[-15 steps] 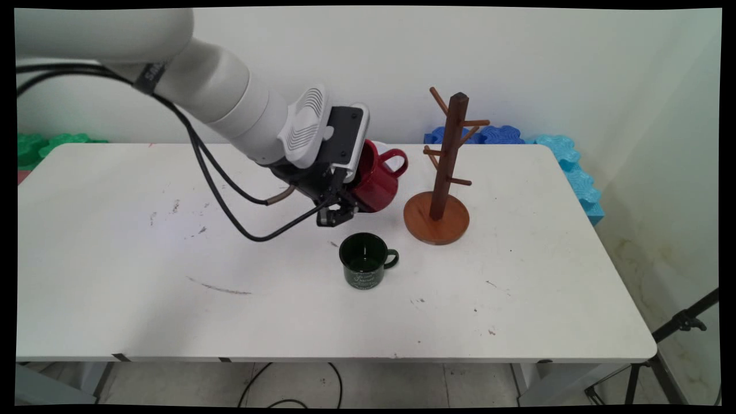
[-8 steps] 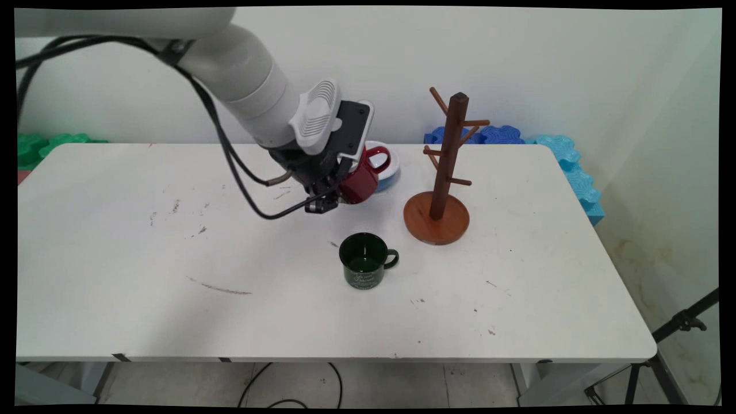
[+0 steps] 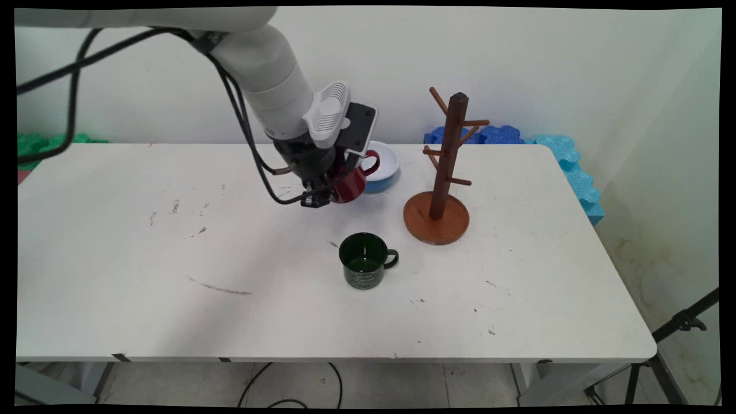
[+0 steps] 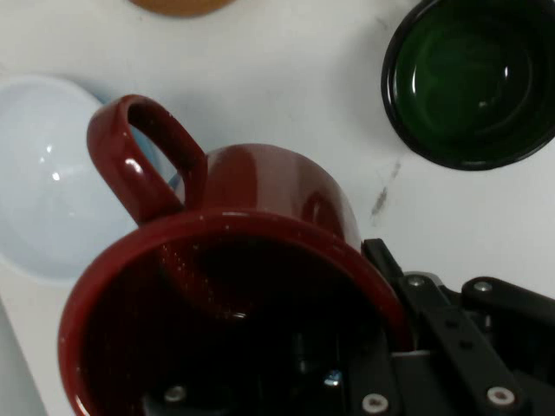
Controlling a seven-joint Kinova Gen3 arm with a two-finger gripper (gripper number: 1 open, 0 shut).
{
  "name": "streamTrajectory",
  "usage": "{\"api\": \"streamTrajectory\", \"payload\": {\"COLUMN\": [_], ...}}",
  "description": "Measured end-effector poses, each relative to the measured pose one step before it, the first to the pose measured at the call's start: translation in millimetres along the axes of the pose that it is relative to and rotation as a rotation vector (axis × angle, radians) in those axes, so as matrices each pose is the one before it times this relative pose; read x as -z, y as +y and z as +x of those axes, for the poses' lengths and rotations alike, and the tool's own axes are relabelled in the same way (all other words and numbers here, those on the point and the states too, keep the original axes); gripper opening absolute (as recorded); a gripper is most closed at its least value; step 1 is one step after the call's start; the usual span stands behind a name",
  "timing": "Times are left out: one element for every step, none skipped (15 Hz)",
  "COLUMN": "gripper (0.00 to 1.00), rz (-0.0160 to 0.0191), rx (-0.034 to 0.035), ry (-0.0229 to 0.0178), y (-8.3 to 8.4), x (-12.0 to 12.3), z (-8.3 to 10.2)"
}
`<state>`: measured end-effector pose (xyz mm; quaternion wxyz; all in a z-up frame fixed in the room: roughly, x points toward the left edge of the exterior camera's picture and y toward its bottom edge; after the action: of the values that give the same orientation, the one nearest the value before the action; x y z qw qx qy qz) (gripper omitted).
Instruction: Place the picked object on the table
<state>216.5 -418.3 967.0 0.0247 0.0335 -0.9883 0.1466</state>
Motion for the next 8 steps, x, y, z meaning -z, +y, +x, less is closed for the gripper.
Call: {"api": "streamTrajectory", "payload": {"gripper": [0.0,0.0,0.0,0.0,0.0,0.0,0.0,0.0], "rz": [-0.00829,-0.01118,-0.01204,-0.0096,-0.00609,-0.01023,-0.00807,-0.00891], "rx": [0.00067,0.00068,-0.00085,-0.00087,-0.00068,-0.00091,-0.00012,0.00052], "ry": [-0.0072,-0.00885,-0.0049,-0.00295,-0.00174,-0.00261,-0.00072,0.00027], "y": [-2.79,-3.76,-3.61,-3.19,-2.07,-4.08,-3.76,-4.28], "x": [-2.86,-3.93,-4.31,-3.65,-2.36,-4.59,-4.02,-4.67], "z": [-0.01,0.11,0.51,0.34,0.23,0.09,-0.03,-0.09]}}
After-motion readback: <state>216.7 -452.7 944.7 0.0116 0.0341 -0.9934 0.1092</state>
